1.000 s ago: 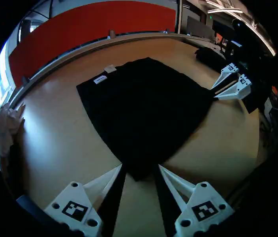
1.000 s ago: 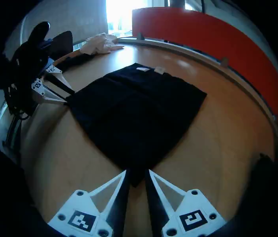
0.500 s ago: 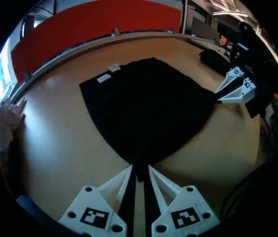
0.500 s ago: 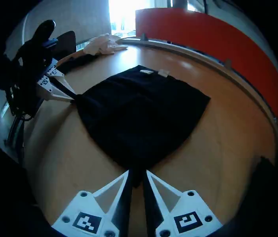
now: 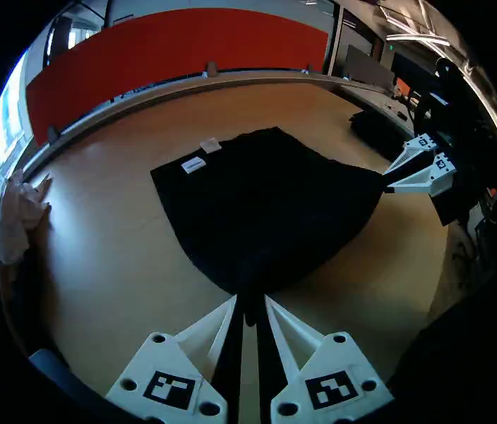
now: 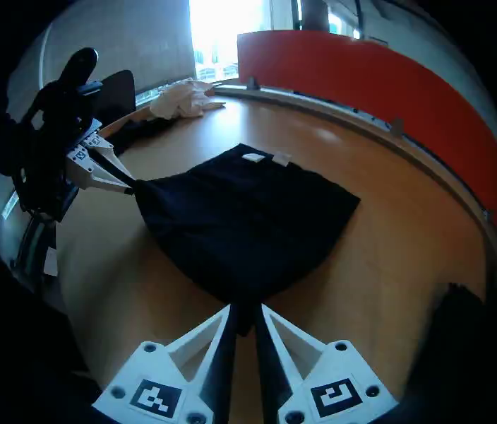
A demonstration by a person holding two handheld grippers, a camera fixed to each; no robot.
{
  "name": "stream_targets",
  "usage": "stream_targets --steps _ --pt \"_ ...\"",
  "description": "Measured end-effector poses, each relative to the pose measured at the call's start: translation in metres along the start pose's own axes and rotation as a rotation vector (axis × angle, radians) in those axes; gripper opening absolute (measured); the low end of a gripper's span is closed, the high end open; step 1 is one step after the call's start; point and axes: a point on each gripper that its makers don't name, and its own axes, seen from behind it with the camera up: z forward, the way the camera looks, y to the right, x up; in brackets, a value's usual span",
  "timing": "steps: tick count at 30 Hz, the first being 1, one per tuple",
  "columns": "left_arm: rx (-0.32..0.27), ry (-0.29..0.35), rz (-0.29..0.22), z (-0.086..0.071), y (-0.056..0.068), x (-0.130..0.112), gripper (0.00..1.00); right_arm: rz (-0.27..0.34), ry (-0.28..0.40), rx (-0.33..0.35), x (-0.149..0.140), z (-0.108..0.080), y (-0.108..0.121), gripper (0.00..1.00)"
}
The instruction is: Fold towel
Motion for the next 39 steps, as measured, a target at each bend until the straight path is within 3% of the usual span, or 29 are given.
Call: stream_targets --steps 14,32,39 --pt "-0.02 0.015 -0.006 -0.04 0.016 0.019 0.12 -0.005 0.037 0.014 0.024 -0.041 -0.011 0.16" --pt "-0.043 0.017 -0.008 -0.074 0.027 0.03 0.12 -0.02 0.052 0.038 0.039 -0.074 -0.024 0.16" --pt "-0.058 0.012 -0.019 -0.078 0.029 0.028 0.12 -0.018 0.052 0.045 0.04 -0.08 -0.027 0.16"
